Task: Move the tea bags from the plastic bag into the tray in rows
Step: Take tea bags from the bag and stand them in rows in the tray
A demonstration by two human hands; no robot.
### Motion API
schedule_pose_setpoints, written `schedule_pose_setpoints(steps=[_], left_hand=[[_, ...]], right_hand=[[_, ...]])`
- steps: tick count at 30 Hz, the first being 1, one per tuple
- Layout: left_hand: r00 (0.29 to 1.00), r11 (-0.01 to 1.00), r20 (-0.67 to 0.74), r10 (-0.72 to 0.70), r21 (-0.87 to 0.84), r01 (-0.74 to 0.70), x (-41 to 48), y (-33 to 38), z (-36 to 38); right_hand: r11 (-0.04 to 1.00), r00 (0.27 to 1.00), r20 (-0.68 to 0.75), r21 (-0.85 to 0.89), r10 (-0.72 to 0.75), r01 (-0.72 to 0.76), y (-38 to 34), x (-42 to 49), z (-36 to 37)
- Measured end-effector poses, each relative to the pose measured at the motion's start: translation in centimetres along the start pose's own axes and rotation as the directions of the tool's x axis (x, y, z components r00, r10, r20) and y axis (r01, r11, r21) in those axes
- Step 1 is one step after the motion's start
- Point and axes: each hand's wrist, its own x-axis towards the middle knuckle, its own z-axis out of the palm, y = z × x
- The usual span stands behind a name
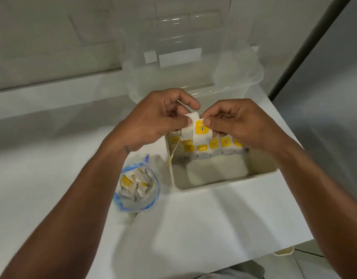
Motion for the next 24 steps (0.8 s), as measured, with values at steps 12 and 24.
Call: schedule_pose_setpoints(steps=[12,24], left_hand=[[0.994,0.983,-0.068,-0.080,0.160,0.090,1.0,-1.2,3.7],[0.956,0.527,0.088,-0.278,0.847,0.075,0.3,-3.6,5.1]], right_hand=[[0.998,0.990,0.130,0.051,-0.053,0.047,4.9,0.1,-2.5],[0.927,0.872,0.465,-0.373,0.155,0.035,8.0,0.4,2.4]])
